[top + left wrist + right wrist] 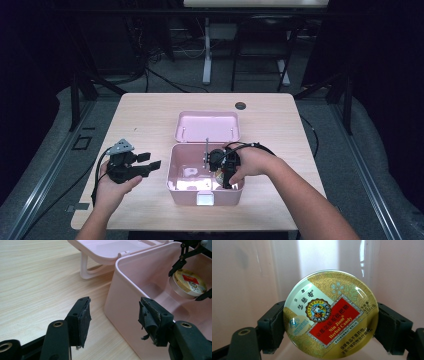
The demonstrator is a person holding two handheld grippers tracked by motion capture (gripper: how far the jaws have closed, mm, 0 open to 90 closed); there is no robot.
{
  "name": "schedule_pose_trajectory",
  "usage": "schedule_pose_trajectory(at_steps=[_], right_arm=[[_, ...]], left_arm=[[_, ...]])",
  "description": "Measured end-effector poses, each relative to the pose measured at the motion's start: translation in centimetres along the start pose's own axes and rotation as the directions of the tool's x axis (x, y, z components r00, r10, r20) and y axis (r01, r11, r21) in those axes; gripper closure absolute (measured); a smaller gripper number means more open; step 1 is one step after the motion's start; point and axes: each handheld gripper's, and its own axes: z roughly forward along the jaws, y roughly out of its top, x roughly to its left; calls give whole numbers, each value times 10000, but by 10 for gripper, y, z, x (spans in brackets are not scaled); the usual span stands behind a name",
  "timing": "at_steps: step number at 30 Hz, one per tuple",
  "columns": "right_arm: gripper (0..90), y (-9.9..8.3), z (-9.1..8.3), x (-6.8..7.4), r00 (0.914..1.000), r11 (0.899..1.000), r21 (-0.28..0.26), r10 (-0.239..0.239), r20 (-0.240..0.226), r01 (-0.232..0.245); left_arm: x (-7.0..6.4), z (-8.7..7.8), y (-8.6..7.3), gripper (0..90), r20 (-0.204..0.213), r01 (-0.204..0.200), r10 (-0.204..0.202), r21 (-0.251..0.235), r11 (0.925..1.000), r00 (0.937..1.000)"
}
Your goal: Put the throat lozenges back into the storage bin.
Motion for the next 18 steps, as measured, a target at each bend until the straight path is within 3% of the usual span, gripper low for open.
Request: schedule_pose_trajectory(at_steps=[9,18], right_arm=[[198,0,5,-1,9999,9999,-30,-129,11,129],[198,1,12,2,9990,9986,317,-435,88,432]], left_arm=[[0,0,0,425,-6,-3,3,14,10000,10000],[1,0,0,425,-2,19,-19,-1,10000,10000]])
